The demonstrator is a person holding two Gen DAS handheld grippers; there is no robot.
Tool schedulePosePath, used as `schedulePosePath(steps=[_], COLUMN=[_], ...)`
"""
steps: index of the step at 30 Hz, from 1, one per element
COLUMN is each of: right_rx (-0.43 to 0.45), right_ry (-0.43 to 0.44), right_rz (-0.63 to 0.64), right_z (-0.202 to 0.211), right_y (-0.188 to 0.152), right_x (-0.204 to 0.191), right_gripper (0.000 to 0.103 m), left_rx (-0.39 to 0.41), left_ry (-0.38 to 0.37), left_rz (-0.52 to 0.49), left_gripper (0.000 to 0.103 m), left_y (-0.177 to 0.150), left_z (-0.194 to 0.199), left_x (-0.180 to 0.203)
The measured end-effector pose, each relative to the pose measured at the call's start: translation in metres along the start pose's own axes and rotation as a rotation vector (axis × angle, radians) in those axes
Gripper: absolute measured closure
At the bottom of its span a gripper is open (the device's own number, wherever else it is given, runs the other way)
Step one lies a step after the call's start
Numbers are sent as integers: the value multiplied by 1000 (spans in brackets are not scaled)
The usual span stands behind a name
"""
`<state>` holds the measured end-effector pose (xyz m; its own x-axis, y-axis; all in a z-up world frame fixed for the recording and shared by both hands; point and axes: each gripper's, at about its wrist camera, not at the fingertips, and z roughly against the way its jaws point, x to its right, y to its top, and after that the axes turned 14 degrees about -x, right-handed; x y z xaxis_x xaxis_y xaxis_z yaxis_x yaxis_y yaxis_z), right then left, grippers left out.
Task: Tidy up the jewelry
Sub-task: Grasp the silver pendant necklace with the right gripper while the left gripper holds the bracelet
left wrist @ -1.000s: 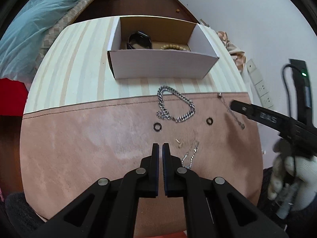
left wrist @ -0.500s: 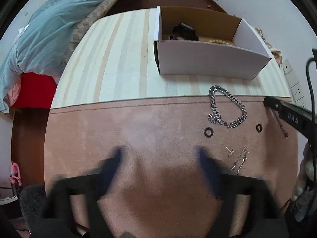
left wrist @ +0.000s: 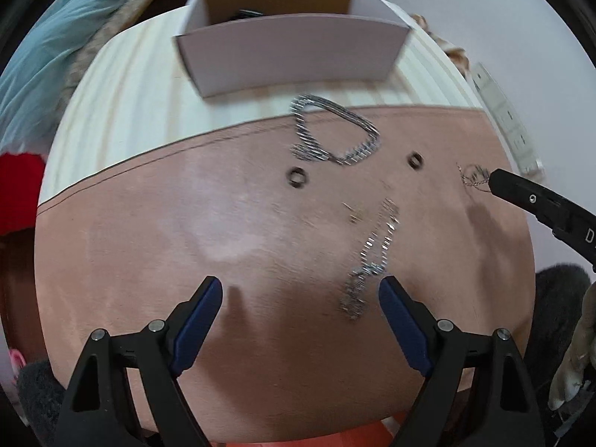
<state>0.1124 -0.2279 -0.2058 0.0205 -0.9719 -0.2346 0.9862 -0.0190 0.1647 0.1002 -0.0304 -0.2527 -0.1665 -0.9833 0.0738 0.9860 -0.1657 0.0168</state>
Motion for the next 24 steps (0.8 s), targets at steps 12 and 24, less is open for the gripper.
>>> schedulePosePath(steps=[12,24], right_rx=[-12,56], right_ry=[9,128], right_rz=[-76,-61], right_z=[-4,45], right_y=[-9,4], right_x=[25,9], right_gripper=[91,91], left_rx=[-5,133], left_ry=[28,-158], left_rz=[-155,-2], left_gripper=[97,98], left_y=[6,12], left_z=[-8,63], left_x=[42,-10])
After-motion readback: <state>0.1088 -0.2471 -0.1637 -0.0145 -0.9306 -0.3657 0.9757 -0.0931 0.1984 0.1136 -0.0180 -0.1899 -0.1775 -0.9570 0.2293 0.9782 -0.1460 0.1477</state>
